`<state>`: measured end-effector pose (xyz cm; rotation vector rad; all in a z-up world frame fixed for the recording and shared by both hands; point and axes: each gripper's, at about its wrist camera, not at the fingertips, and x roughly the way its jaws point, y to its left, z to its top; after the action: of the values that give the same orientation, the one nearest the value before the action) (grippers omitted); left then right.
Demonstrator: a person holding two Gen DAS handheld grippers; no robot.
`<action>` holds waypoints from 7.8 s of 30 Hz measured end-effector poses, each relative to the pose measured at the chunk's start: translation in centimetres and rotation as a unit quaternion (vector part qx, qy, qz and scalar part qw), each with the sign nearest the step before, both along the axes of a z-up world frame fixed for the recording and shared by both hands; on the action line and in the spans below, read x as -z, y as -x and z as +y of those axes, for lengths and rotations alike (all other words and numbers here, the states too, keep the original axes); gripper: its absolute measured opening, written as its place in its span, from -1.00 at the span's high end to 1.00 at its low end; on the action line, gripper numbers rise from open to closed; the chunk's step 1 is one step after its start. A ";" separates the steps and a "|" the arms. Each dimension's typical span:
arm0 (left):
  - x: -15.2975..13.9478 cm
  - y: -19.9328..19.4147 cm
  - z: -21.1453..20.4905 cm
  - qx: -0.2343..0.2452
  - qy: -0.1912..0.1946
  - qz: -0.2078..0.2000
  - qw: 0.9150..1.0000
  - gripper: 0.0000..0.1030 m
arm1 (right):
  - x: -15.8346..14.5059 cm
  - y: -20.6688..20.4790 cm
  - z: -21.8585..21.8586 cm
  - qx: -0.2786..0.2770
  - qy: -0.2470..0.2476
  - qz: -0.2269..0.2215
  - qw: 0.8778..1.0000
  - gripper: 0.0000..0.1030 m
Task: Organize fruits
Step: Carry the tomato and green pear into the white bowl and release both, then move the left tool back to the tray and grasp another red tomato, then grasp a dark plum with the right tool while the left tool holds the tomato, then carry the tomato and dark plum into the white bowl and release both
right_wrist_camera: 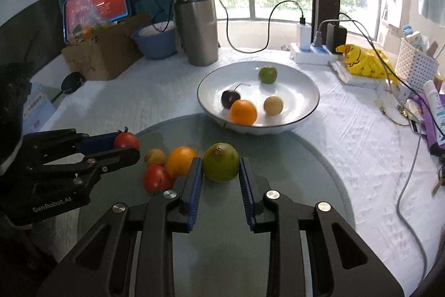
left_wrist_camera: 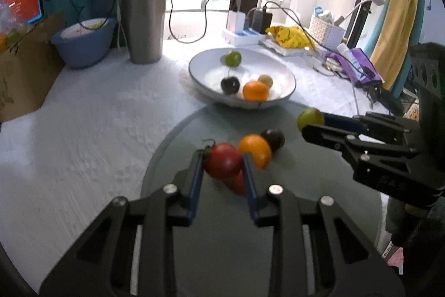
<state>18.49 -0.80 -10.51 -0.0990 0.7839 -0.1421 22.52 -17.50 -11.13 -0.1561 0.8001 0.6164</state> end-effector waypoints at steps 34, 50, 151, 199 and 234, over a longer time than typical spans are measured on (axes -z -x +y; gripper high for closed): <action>-0.4 -10.8 -1.6 0.011 0.002 0.001 1.000 0.43 | 0.4 -9.7 -1.6 0.022 -0.012 0.005 1.000 0.44; 0.4 -12.6 -0.4 -0.010 0.014 0.016 1.000 0.15 | 0.9 -11.6 -2.4 0.066 -0.018 0.011 0.998 0.00; 2.0 0.8 -2.2 0.001 0.012 0.015 1.000 0.41 | 3.3 -1.7 2.6 -0.020 0.014 0.054 0.998 0.40; -0.4 -10.4 -2.1 -0.008 -0.009 -0.006 1.000 0.41 | 0.9 -9.5 -1.2 0.005 -0.033 0.029 0.999 0.39; -0.3 -18.5 -1.0 0.011 0.020 0.010 1.000 0.08 | 1.8 -16.4 -0.8 0.072 -0.018 0.020 0.997 0.12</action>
<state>36.98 -1.83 -10.25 -0.1311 0.8025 -0.1774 38.90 -18.28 -12.88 -0.0531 0.8301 0.4985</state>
